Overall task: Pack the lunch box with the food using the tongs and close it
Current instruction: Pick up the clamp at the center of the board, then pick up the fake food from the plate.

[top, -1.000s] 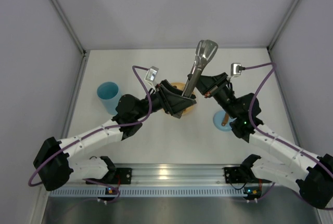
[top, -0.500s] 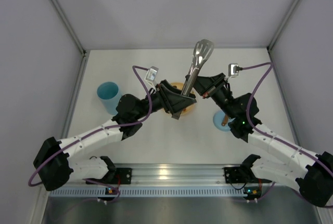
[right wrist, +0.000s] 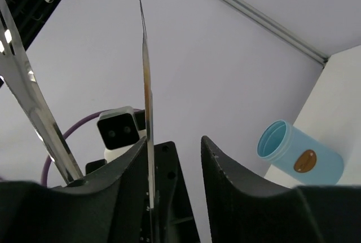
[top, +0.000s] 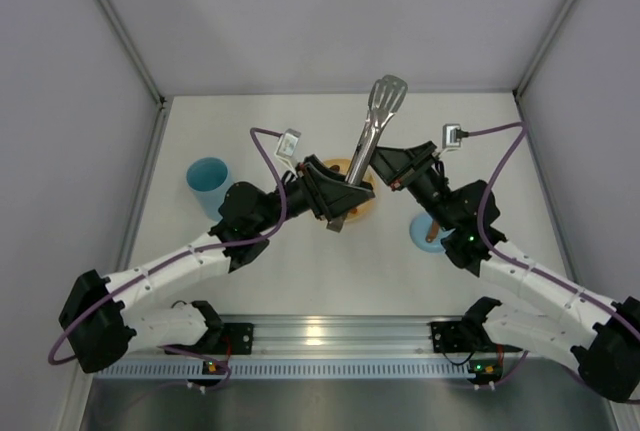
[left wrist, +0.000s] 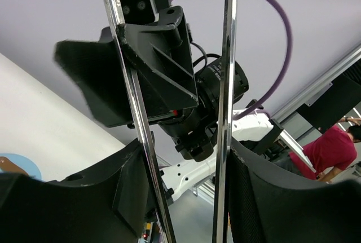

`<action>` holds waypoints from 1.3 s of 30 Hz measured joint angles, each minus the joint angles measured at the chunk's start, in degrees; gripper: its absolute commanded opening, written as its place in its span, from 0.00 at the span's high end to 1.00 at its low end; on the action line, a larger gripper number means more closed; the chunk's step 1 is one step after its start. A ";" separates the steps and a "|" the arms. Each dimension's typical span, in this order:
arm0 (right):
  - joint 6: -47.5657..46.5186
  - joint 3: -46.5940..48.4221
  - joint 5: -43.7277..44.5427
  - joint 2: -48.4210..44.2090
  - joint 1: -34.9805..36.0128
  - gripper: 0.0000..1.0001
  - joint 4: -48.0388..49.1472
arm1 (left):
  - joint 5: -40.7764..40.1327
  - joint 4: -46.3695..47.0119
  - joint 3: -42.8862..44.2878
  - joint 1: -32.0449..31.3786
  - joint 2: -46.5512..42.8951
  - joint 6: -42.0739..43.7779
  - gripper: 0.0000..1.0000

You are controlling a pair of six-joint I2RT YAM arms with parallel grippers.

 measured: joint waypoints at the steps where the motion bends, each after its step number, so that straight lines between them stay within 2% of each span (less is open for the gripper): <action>1: -0.48 0.00 0.72 -0.61 0.00 0.54 -1.22 | -0.02 -0.04 0.00 0.00 -0.39 0.28 0.47; 2: -0.87 0.00 1.18 -1.33 -0.02 0.48 -2.54 | -0.02 -0.24 0.00 0.00 -0.83 0.50 0.47; 3: -1.25 0.00 1.64 -2.05 0.00 0.46 -3.65 | 0.00 -0.79 0.00 -0.04 -1.25 0.79 0.47; 9: -4.24 2.01 6.12 -6.84 0.02 0.46 -11.93 | -0.50 -3.56 0.09 -0.11 -2.82 2.93 0.47; 14: -6.84 3.63 10.49 -11.96 0.04 0.46 -19.56 | -2.19 -10.16 1.86 -0.11 -4.20 6.03 0.49; 25: -15.37 10.75 22.56 -19.34 0.04 0.50 -43.67 | -13.20 -38.34 13.44 -0.11 -3.78 19.87 0.49; 33: -21.16 14.45 25.70 -19.71 0.04 0.51 -55.71 | -24.50 -56.96 21.09 -0.11 4.63 27.56 0.51; 39: -23.63 14.71 26.05 -19.69 0.04 0.52 -61.09 | -30.10 -65.18 22.23 -0.11 10.80 30.08 0.51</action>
